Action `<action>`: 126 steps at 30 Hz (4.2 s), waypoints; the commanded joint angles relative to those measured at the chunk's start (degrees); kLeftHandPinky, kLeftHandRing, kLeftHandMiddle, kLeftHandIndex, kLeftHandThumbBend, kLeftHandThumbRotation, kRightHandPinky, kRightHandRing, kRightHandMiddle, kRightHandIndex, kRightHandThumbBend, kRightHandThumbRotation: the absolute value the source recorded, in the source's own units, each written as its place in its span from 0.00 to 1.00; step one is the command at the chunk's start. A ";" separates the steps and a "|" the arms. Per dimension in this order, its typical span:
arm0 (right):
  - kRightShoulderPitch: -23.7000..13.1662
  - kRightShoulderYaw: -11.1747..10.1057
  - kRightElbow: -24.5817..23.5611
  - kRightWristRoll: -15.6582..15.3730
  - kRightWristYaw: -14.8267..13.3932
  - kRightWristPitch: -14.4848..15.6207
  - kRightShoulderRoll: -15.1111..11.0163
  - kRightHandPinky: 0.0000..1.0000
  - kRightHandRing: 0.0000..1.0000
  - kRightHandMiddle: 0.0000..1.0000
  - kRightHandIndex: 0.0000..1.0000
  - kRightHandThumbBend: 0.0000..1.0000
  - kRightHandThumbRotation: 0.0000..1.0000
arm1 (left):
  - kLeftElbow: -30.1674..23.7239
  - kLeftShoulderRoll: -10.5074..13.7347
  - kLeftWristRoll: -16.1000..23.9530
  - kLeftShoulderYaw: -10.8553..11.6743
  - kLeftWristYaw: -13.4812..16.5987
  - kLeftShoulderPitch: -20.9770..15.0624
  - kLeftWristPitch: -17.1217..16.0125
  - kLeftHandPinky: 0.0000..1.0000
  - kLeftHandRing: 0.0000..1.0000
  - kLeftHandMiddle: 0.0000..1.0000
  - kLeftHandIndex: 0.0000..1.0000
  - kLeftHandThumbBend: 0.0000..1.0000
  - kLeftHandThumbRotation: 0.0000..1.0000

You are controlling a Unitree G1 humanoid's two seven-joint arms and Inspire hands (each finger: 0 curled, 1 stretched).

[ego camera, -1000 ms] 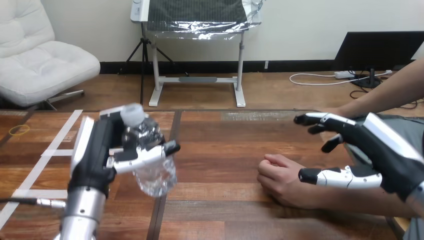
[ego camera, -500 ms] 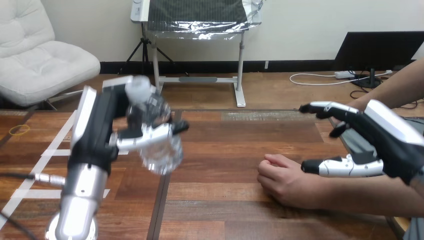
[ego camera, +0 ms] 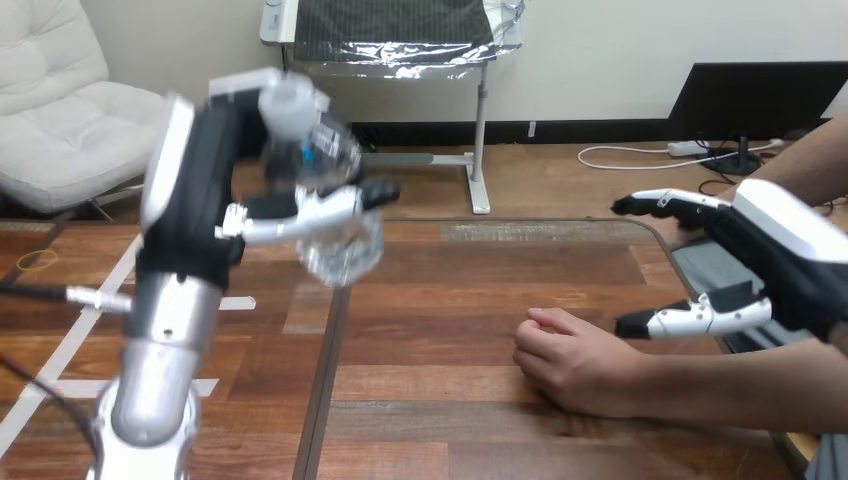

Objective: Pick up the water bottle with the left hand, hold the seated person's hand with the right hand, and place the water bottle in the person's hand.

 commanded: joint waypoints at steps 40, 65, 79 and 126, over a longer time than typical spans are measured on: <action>-12.47 9.13 24.08 -3.32 2.40 -4.82 -5.36 0.93 0.91 0.90 0.90 1.00 0.61 | -5.44 1.08 -3.49 0.98 -1.68 -8.42 -5.84 0.21 0.27 0.34 0.35 0.62 0.00; -10.63 10.35 23.24 -3.43 5.24 -4.71 -5.63 0.96 0.92 0.92 0.93 1.00 0.66 | -5.40 0.74 -5.59 1.13 -2.42 -7.90 -5.68 0.22 0.28 0.34 0.36 0.59 0.00; -10.08 11.67 23.44 -7.60 3.64 -4.31 -6.01 0.95 0.91 0.92 0.92 1.00 0.60 | -5.37 0.72 -5.41 1.22 -2.29 -7.60 -5.78 0.22 0.28 0.34 0.36 0.58 0.00; -16.79 19.84 23.68 -19.80 2.57 -7.57 -10.95 0.87 0.87 0.87 0.87 1.00 0.50 | -6.08 0.79 -7.30 1.72 -3.05 -6.72 -5.24 0.23 0.29 0.34 0.36 0.58 0.00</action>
